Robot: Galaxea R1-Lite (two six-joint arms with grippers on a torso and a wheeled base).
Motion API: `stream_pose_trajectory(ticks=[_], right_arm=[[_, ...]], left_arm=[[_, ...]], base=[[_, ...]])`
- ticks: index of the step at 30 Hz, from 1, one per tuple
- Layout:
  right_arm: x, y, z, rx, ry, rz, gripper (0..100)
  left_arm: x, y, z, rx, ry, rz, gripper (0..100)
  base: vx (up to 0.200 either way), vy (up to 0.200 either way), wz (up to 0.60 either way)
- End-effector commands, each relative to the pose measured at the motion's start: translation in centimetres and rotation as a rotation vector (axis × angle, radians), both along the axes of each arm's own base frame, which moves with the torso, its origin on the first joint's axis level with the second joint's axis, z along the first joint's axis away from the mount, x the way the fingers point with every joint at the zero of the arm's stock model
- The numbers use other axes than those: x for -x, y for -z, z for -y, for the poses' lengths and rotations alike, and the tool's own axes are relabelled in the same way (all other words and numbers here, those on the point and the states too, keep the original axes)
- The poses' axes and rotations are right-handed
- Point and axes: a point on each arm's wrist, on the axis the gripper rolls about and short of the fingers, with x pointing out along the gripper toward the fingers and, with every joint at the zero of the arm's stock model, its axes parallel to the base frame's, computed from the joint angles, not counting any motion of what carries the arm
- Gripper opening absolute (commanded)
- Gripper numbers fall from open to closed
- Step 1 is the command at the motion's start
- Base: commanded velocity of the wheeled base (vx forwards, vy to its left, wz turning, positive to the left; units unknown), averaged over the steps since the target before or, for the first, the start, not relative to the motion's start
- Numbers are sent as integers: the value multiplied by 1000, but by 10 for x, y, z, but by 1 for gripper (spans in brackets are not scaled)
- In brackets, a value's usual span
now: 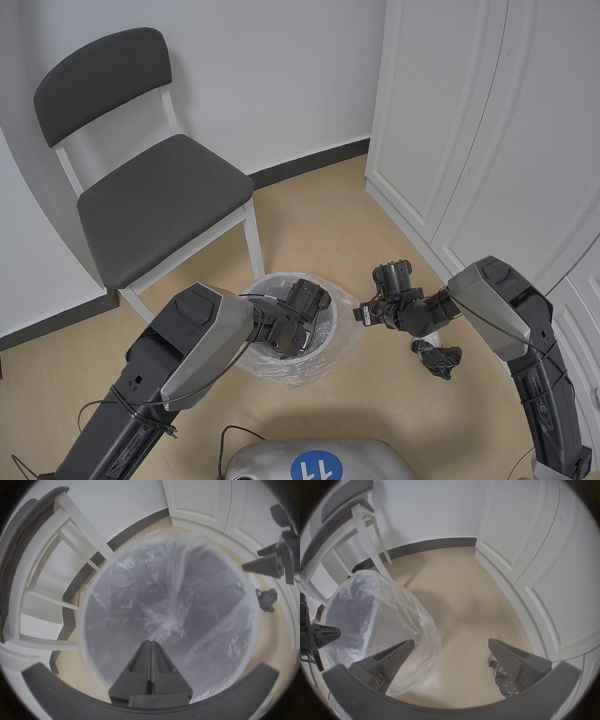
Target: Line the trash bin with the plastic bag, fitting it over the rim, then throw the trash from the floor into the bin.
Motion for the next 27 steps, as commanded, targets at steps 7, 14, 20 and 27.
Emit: stream_pose_trajectory(ticks=[7, 14, 20, 27], right_arm=[[-1, 1, 1, 0, 4, -2, 100], [-1, 1, 1, -1, 4, 0, 100], [0, 1, 1, 0, 4, -2, 100], [0, -1, 1, -3, 5, 1, 100]], left_arm=[[23, 2, 23, 3, 17, -46, 0], [46, -13, 39, 9, 9, -94, 0], [57, -19, 46, 18, -6, -109, 0], [78, -21, 51, 30, -22, -133, 0]], base=[[0, 0, 0], [0, 0, 0], [0, 0, 0], [0, 0, 0]])
